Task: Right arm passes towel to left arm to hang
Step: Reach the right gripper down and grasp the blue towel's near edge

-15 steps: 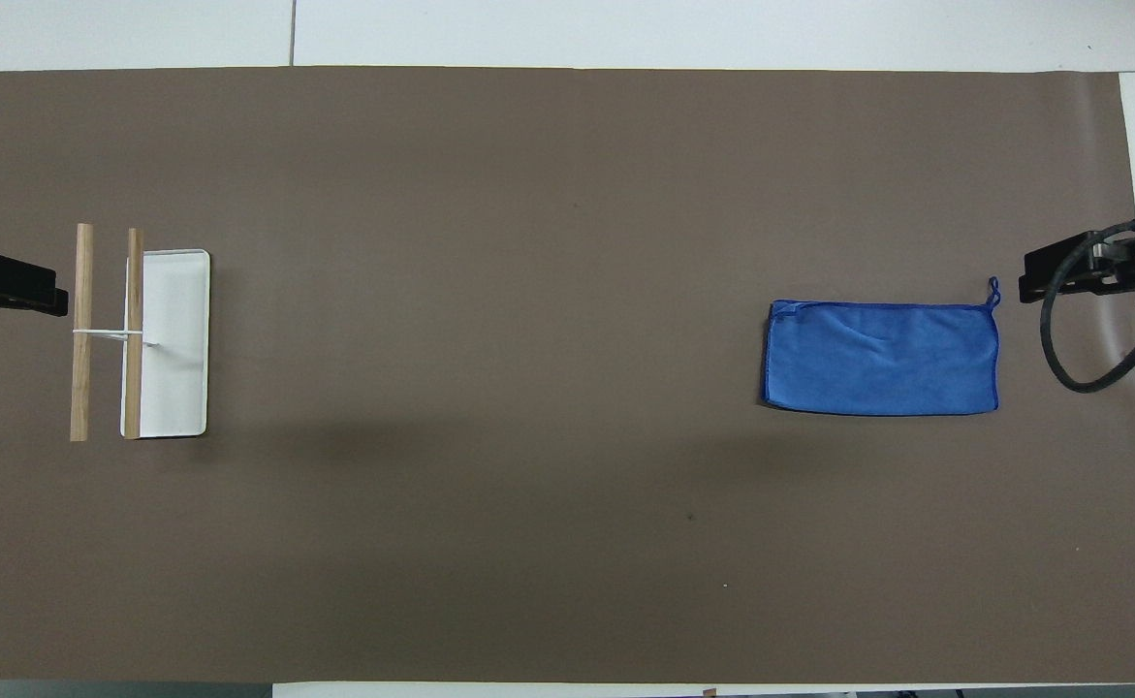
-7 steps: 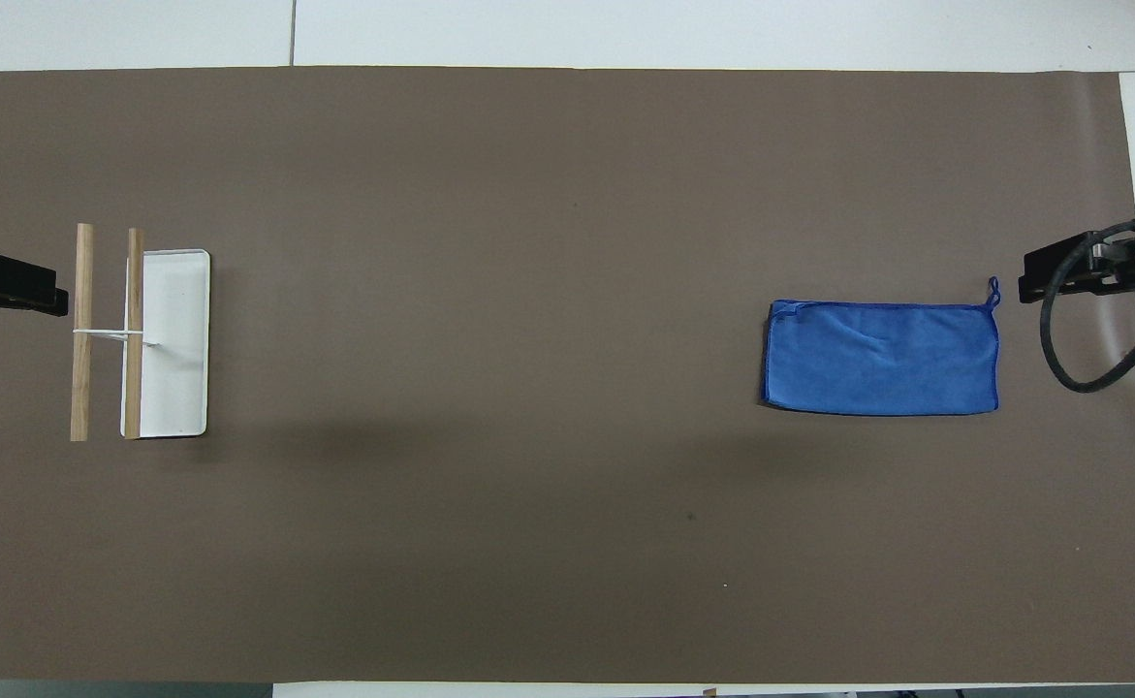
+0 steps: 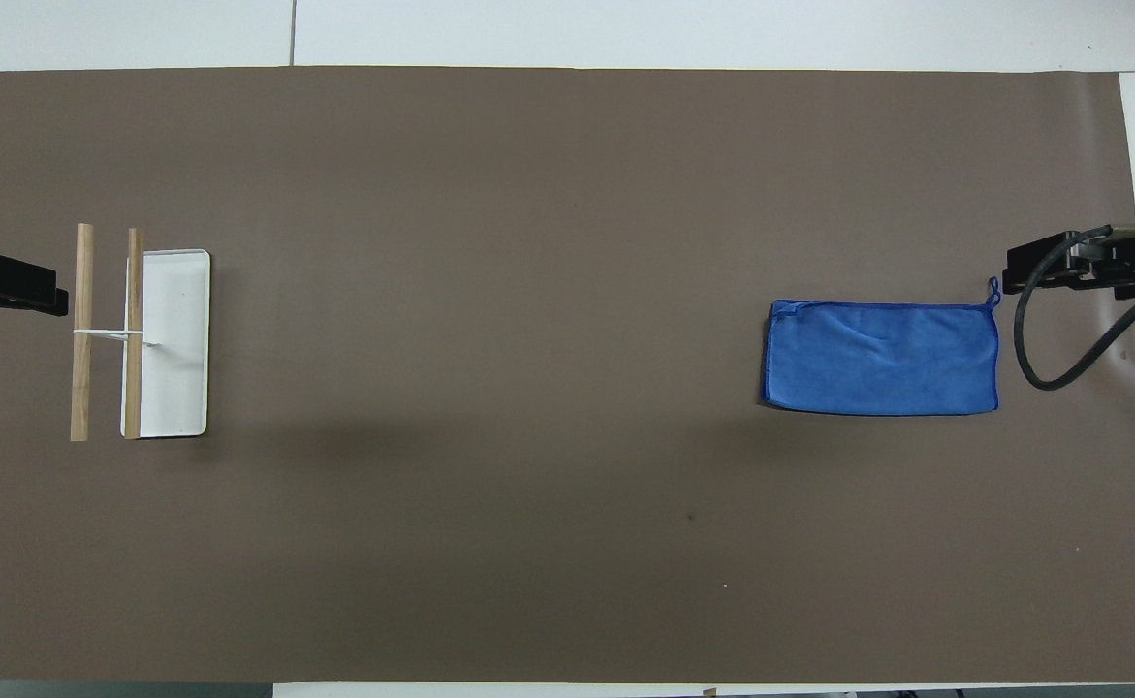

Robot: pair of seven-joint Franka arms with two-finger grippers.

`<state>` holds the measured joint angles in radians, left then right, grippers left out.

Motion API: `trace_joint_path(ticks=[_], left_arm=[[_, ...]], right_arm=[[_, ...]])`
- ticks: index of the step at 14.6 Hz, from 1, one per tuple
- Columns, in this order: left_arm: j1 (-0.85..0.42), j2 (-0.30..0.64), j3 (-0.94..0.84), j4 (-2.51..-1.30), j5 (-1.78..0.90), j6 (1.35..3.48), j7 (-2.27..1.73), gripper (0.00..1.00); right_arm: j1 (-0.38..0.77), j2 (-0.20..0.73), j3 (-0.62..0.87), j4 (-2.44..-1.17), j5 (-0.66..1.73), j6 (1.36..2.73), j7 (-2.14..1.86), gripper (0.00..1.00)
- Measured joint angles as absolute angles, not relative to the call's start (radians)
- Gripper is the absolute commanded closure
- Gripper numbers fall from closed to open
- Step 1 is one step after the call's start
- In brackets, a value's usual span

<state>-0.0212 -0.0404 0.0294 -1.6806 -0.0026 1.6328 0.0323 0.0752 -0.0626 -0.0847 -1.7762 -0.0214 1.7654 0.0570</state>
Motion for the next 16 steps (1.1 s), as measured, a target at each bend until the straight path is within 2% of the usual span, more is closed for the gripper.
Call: trace_joint_path(ticks=[4, 11, 16], left_arm=[[-0.021, -0.040, 0.029, -1.681, -0.003, 1.633, 0.032, 0.00], [-0.021, -0.040, 0.029, -1.681, -0.003, 1.633, 0.032, 0.00], [-0.021, -0.040, 0.029, -1.681, -0.003, 1.633, 0.032, 0.00]], right_arm=[[0.043, -0.074, -0.086, -2.005, -0.021, 2.011, -0.019, 0.00], [0.024, 0.068, -0.086, -2.294, 0.017, 2.509, -0.075, 0.00], [0.015, 0.139, -0.087, -2.320, 0.027, 2.571, -0.087, 0.00]])
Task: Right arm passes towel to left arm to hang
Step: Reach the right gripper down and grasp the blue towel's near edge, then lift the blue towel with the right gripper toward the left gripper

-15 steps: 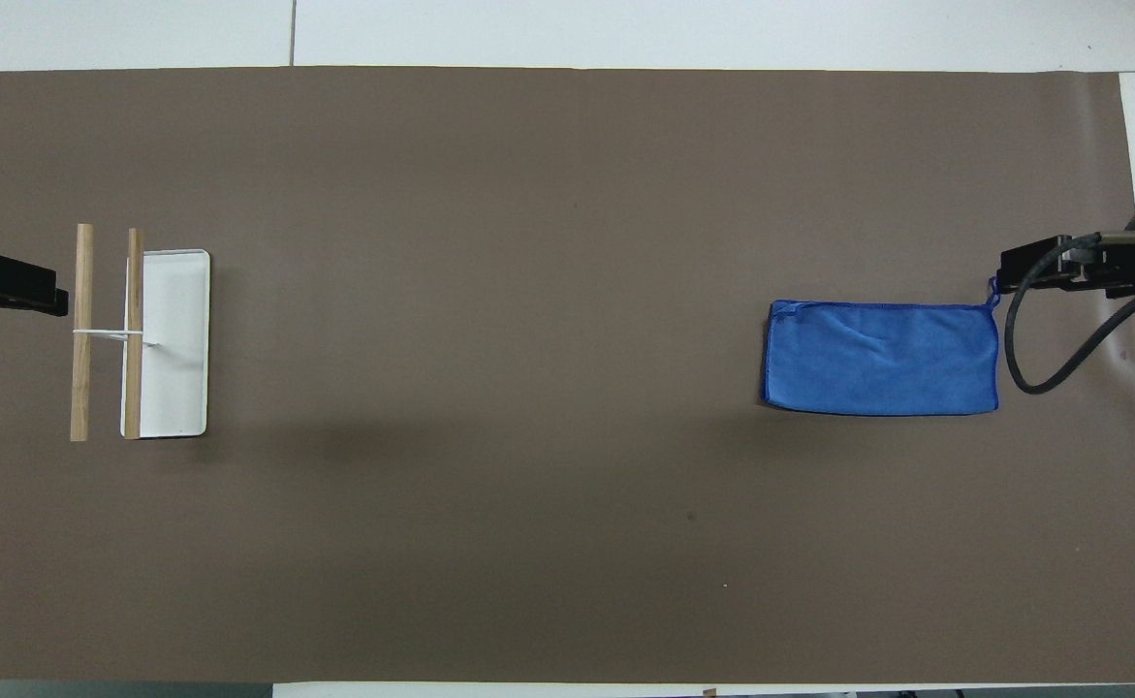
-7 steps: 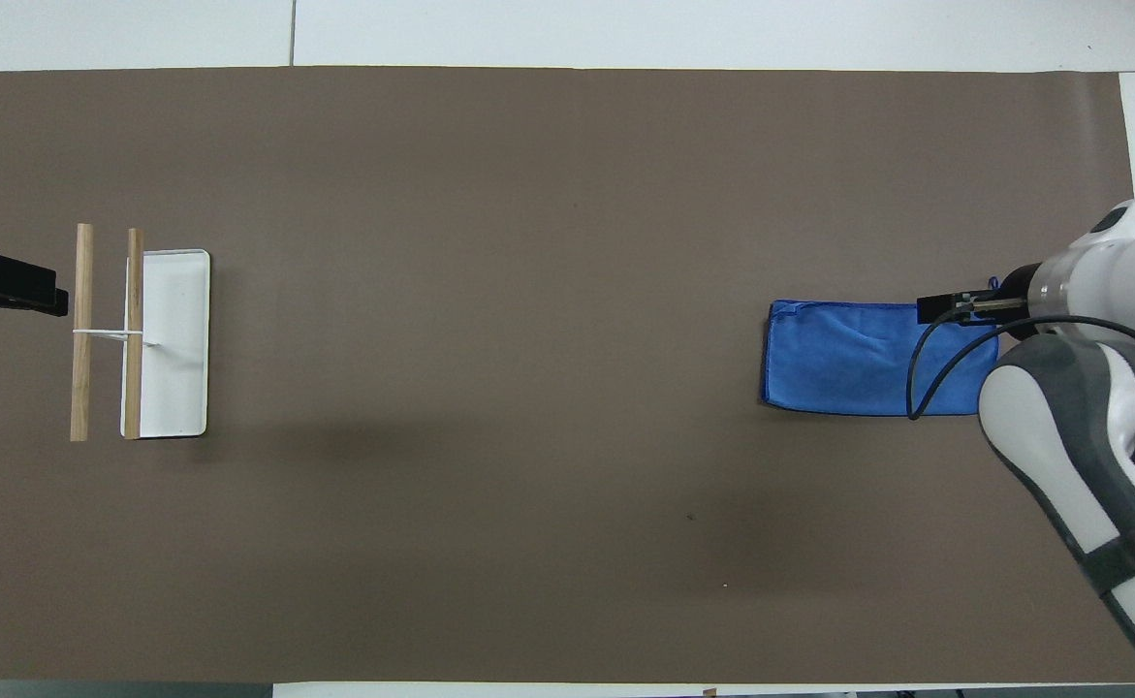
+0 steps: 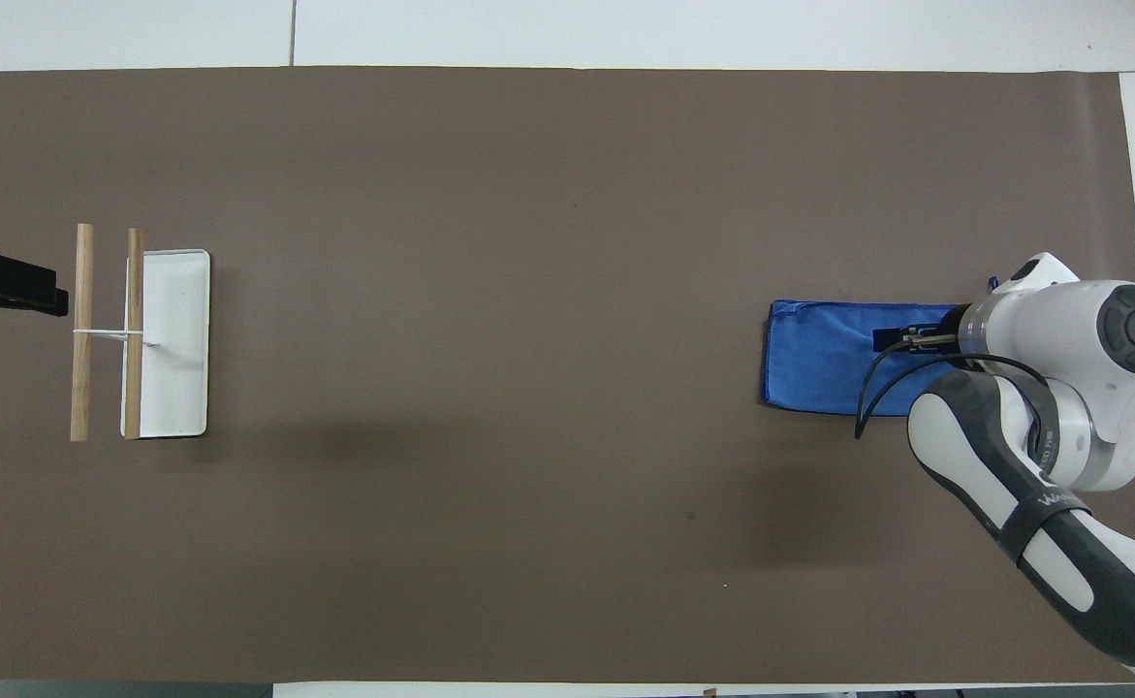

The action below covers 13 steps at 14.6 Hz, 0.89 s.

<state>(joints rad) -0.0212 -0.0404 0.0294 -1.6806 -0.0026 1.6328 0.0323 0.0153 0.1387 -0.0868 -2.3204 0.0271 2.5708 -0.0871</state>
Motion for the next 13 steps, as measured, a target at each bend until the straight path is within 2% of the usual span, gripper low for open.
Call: trace_joint_path(ticks=[3, 4, 7, 8, 9, 10, 13], left_arm=[[-0.021, -0.040, 0.029, -1.681, -0.003, 1.633, 0.032, 0.00], [-0.021, -0.040, 0.029, -1.681, -0.003, 1.633, 0.032, 0.00], [-0.021, -0.040, 0.029, -1.681, -0.003, 1.633, 0.032, 0.00], [-0.021, -0.040, 0.029, -1.681, -0.003, 1.633, 0.032, 0.00], [-0.021, -0.040, 0.029, -1.681, -0.003, 1.633, 0.032, 0.00], [-0.021, -0.040, 0.029, -1.681, -0.003, 1.633, 0.032, 0.00], [-0.021, -0.040, 0.029, -1.681, -0.003, 1.633, 0.032, 0.00]], right_arm=[[0.005, 0.150, -0.087, -2.320, 0.084, 2.573, -0.093, 0.00], [0.004, 0.151, -0.087, -2.321, 0.092, 2.573, -0.093, 0.07], [0.005, 0.151, -0.087, -2.325, 0.094, 2.573, -0.095, 0.48], [0.005, 0.151, -0.087, -2.327, 0.095, 2.573, -0.101, 0.67], [0.005, 0.151, -0.087, -2.328, 0.095, 2.573, -0.109, 0.93], [0.004, 0.149, -0.088, -2.328, 0.095, 2.573, -0.117, 1.00], [0.007, 0.141, -0.087, -2.327, 0.095, 2.571, -0.127, 1.00]])
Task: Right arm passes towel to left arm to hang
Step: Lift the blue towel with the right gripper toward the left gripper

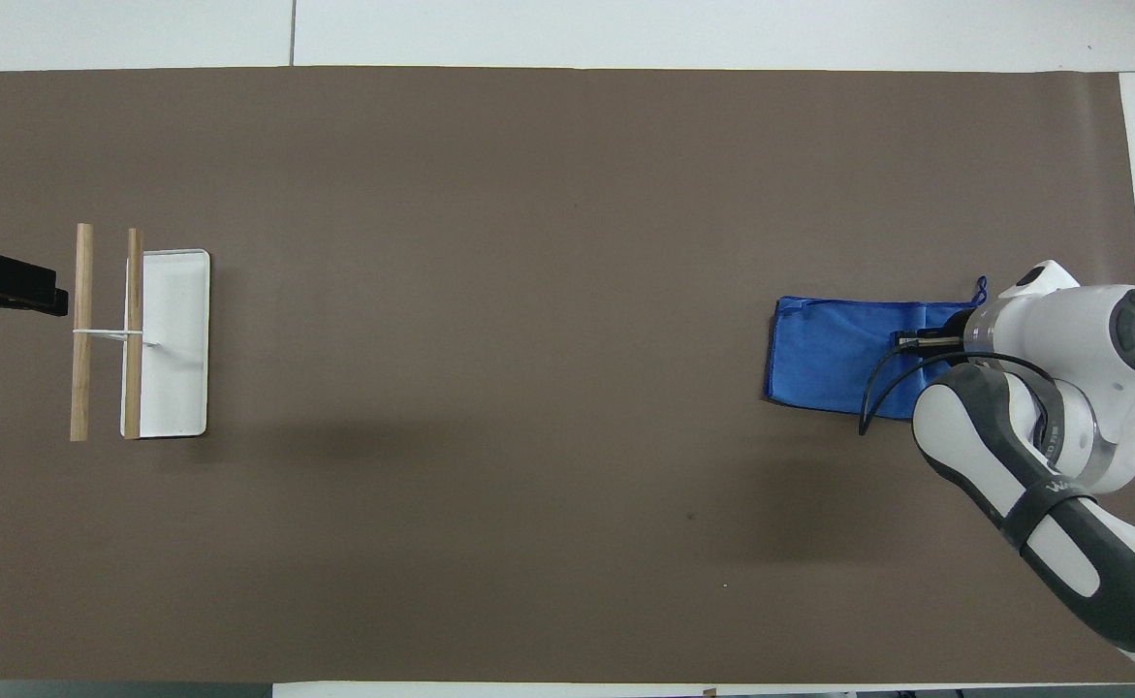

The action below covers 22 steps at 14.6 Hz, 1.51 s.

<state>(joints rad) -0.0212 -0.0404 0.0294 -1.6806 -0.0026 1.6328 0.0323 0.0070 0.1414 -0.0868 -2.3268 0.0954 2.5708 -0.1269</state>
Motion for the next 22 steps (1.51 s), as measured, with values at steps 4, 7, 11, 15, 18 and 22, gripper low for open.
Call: trace_joint_path(ticks=[4, 7, 11, 15, 18, 22], left_arm=[[-0.022, -0.040, 0.029, -1.681, -0.003, 1.632, 0.032, 0.00], [-0.023, -0.040, 0.026, -1.681, -0.003, 1.633, 0.032, 0.00], [-0.024, -0.040, 0.026, -1.681, -0.003, 1.633, 0.006, 0.00], [-0.024, -0.041, 0.026, -1.681, -0.003, 1.632, -0.005, 0.00], [-0.030, -0.042, 0.025, -1.681, -0.003, 1.633, -0.008, 0.00], [-0.047, -0.042, 0.025, -1.695, -0.025, 1.656, -0.040, 0.00]], right_arm=[[0.020, 0.130, -0.078, -2.244, 0.095, 2.429, -0.128, 1.00], [0.035, 0.106, -0.074, -2.056, 0.101, 2.188, -0.115, 1.00], [0.143, 0.105, -0.062, -1.876, 0.185, 2.048, 0.167, 1.00], [0.265, 0.150, -0.056, -1.783, 0.435, 2.101, 0.538, 1.00], [0.387, 0.185, -0.056, -1.782, 0.663, 2.327, 0.715, 1.00], [0.534, 0.208, -0.055, -1.768, 0.963, 2.580, 0.875, 1.00]])
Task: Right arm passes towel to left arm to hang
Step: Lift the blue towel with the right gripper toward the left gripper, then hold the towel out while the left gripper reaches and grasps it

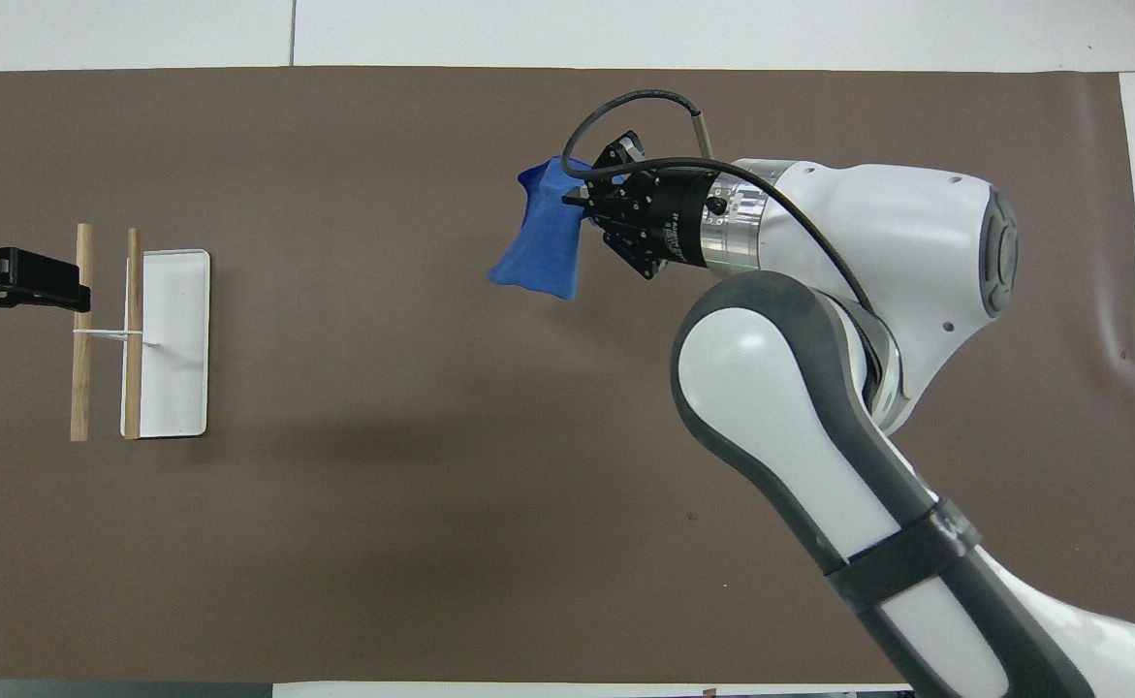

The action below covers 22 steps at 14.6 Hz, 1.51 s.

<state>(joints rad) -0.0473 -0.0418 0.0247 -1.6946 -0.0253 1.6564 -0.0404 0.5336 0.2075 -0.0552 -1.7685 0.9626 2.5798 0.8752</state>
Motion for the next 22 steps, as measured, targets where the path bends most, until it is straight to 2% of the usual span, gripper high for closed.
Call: trace_joint_path(ticks=[3, 8, 13, 17, 22], left_arm=[[-0.047, -0.042, 0.025, -1.743, -0.099, 1.741, -0.140, 0.00], [-0.080, -0.042, 0.022, -1.847, -0.252, 1.881, -0.400, 0.00], [-0.119, -0.042, 0.019, -1.944, -0.505, 2.039, -0.655, 0.00], [-0.124, -0.049, 0.019, -2.035, -0.690, 2.130, -0.757, 0.00], [-0.129, -0.095, 0.018, -2.140, -0.773, 2.141, -0.835, 0.00]], right_arm=[[0.610, 0.218, -0.056, -1.720, 1.073, 2.659, 0.963, 1.00], [0.685, 0.264, -0.056, -1.608, 1.078, 2.671, 1.126, 1.00], [0.767, 0.282, -0.056, -1.585, 1.078, 2.722, 1.131, 1.00], [0.778, 0.283, -0.058, -1.584, 1.078, 2.727, 1.131, 1.00], [0.774, 0.284, -0.063, -1.584, 1.078, 2.727, 1.131, 1.00]])
